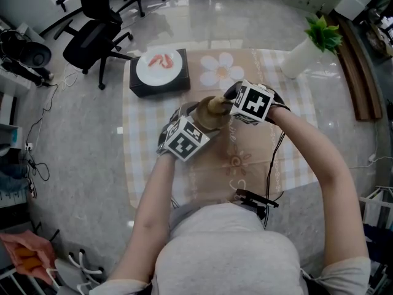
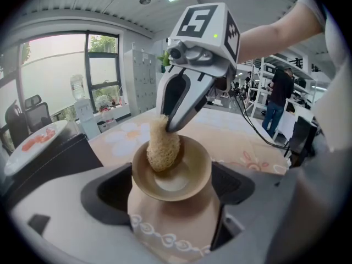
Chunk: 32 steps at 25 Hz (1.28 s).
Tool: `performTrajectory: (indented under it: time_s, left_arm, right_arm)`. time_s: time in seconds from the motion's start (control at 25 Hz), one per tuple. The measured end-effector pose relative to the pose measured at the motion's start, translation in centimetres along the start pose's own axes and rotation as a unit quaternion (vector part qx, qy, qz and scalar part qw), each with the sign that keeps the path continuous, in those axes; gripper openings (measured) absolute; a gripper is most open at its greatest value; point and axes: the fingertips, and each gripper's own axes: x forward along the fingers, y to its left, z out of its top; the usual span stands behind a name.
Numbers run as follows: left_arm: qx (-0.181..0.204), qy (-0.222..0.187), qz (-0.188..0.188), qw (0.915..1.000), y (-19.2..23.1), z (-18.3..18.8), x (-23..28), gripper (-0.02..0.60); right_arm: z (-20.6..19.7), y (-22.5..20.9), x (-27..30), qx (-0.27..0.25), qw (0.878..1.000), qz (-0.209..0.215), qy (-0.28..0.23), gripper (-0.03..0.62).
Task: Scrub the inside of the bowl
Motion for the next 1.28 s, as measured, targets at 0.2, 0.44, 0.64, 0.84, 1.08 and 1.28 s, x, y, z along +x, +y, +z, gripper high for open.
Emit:
performTrajectory:
  time_s: [0.2,0.44,0.64,0.84,1.08,1.28]
  left_arm:
    - [0.0,0.0,0.0,1.0,0.0,0.0,0.0,0.43]
    - [0.0,0.001,0.0,1.0,0.0,-0.1,0.0,0.43]
    - [0.001,0.0,-0.001,1.0,0.0,0.0,0.0,0.43]
    - [0.001,0.001,-0.001,1.0,0.0,0.0,0.0,0.43]
    - [0.001,0.001,0.0,1.0,0.0,0.0,0.0,0.43]
    - [0.0,0.001,0.0,1.0,0.0,0.0,0.0,0.43]
  right_arm:
    - [-1.0,1.1,-0.4,0.005,1.0,0.014,0.002,0.061]
    - [-1.7,2.8,-1.0,0.007,0.999,0.041,0.009,0.061]
    - [-1.2,4.9,-1.0,0.01,0.997,0.076,-0.01,0.061]
    - [-0.5,5.7,-0.4,0.022,0.996,0.081,-0.04,0.061]
    - [0.6,4.8,0.4,0.061,0.994,0.039,-0.084,0.061]
    - [1.0,3.2,1.0,0.089,0.99,-0.027,-0.11,0.061]
